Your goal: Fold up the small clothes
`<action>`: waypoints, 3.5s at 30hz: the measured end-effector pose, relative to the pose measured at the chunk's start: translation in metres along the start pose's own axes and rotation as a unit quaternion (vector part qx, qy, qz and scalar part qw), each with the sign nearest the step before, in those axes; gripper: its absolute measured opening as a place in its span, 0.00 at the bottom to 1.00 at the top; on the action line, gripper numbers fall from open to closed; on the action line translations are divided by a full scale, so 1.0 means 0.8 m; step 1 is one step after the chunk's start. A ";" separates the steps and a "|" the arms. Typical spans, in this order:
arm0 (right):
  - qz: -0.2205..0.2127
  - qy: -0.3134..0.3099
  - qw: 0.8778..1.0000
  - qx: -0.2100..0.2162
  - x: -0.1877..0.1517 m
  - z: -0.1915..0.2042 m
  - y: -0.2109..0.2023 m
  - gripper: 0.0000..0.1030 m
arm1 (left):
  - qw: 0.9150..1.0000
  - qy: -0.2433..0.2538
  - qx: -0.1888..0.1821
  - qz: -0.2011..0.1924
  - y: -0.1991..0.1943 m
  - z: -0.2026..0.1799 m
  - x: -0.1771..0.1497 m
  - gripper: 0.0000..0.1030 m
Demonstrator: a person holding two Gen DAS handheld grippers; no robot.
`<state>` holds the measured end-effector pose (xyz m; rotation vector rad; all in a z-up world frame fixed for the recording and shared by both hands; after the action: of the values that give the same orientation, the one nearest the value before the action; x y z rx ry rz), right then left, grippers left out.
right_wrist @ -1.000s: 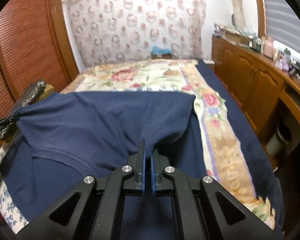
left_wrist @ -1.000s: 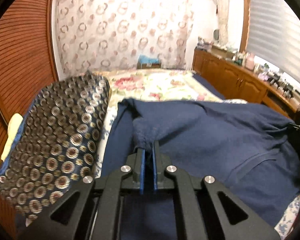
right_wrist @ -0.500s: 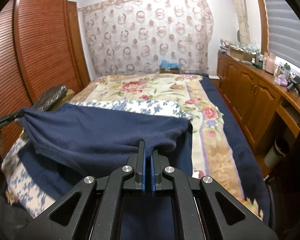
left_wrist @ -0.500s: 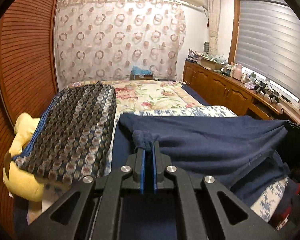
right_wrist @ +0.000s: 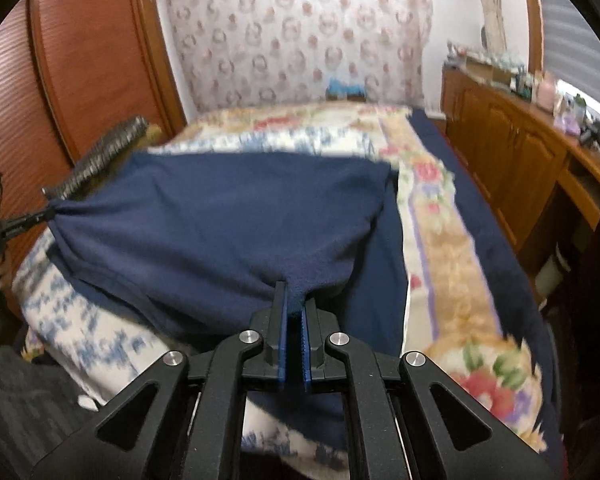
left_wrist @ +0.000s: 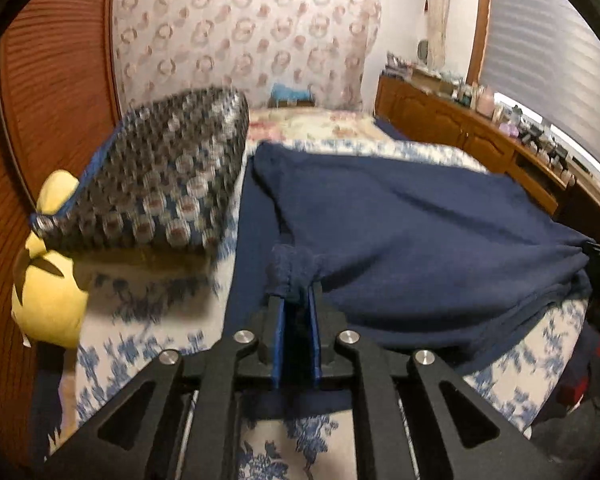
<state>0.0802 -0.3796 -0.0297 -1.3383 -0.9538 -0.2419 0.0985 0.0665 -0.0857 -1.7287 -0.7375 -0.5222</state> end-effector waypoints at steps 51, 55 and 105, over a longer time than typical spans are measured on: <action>0.015 -0.090 0.996 -0.001 0.025 0.083 0.118 0.46 | 0.999 -0.029 0.026 0.036 0.021 0.037 -0.031 0.44; 0.015 -0.091 0.996 -0.002 0.023 0.084 0.118 0.47 | 0.999 -0.028 0.020 0.032 0.021 0.029 -0.023 0.44; 0.015 -0.090 0.996 -0.001 0.023 0.084 0.119 0.48 | 0.986 0.069 -0.144 -0.054 -0.036 -0.156 0.070 0.04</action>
<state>0.1232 -0.2871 -0.0892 -1.3920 -1.0829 -0.0989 0.1207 -0.0368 0.0057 -1.9020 -0.6832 -0.8494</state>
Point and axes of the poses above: each gripper's, at about its wrist camera, not at the fingertips, and y roughly the way its jaws point, z to its left, x to its top, the point moved 8 cm from there along y, roughly the way its jaws point, and after that the axes turned 14 degrees about -y, right-handed, at the moved point
